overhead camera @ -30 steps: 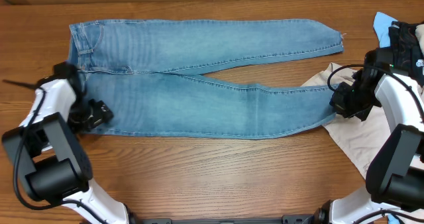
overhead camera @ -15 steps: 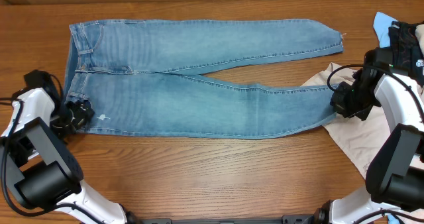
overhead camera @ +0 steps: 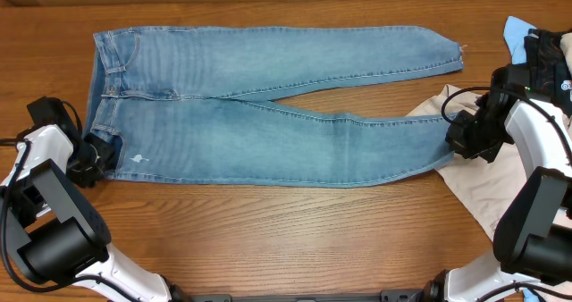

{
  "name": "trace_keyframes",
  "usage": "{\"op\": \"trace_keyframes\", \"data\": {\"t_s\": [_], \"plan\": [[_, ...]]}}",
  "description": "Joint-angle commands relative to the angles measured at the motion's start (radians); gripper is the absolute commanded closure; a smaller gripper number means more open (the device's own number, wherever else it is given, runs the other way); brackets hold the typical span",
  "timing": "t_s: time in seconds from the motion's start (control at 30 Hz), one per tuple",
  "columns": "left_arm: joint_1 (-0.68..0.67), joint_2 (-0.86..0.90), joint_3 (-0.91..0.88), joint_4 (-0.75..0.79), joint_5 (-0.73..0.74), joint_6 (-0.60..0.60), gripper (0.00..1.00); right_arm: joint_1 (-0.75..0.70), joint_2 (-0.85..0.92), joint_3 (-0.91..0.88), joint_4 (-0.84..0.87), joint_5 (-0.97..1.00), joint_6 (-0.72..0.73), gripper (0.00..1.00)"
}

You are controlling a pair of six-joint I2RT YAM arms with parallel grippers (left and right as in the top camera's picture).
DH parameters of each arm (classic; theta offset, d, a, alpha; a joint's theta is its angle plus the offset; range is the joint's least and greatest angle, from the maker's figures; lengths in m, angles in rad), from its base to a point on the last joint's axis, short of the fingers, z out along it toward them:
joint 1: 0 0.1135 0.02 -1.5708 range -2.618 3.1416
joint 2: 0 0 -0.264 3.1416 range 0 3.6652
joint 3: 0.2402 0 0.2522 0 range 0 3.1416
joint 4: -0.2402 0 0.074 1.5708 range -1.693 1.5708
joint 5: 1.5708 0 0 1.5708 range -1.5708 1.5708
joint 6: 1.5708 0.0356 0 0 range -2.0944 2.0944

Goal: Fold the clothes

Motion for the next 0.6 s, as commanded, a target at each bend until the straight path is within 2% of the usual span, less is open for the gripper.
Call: {"op": "trace_keyframes", "data": {"t_s": [0.0, 0.2, 0.4, 0.57], "plan": [[0.002, -0.003, -0.029, -0.028, -0.013, 0.026, 0.96, -0.003, -0.014, 0.002, 0.005, 0.009, 0.001, 0.93], [0.095, -0.089, -0.018, -0.132, -0.005, 0.036, 0.96, -0.004, -0.016, 0.002, -0.022, -0.040, 0.001, 0.95], [0.298, -0.362, -0.018, -0.190, 0.070, 0.036, 0.96, -0.008, -0.111, 0.002, -0.063, -0.118, 0.009, 0.96], [0.354, -0.507, -0.018, -0.254, 0.071, 0.045, 0.96, -0.056, -0.231, 0.002, -0.130, -0.118, 0.008, 0.96]]}}
